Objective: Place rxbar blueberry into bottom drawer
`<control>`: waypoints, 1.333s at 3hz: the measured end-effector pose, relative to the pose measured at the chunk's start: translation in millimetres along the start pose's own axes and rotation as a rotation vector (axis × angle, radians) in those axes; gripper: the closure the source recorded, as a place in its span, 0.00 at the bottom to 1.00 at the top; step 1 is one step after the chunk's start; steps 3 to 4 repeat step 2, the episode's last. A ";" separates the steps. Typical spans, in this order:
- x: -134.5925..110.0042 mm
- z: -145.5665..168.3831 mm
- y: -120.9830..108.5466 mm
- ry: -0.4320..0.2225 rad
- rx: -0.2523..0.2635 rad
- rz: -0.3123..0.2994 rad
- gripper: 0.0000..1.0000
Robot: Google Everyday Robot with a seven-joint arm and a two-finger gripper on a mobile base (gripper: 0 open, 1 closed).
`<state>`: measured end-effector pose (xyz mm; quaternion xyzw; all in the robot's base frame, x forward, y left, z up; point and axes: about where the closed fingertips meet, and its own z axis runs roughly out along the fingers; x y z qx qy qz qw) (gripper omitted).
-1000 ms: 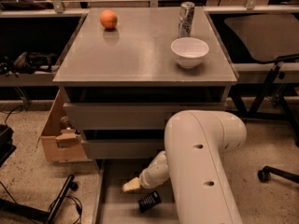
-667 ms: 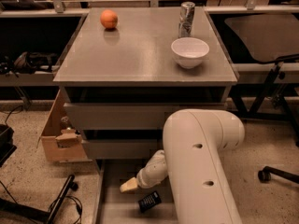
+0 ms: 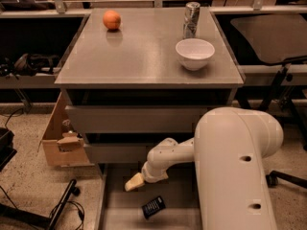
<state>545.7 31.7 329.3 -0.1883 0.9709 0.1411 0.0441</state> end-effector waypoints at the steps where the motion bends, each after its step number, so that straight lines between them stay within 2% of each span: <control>1: 5.5 -61.9 -6.5 0.078 0.067 -0.051 0.00; 2: 23.9 -126.3 -15.2 0.173 0.168 -0.046 0.00; 4: 23.9 -126.3 -15.2 0.173 0.168 -0.046 0.00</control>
Offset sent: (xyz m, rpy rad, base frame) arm -0.0451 -0.1068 0.1965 -0.4079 0.1607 0.0370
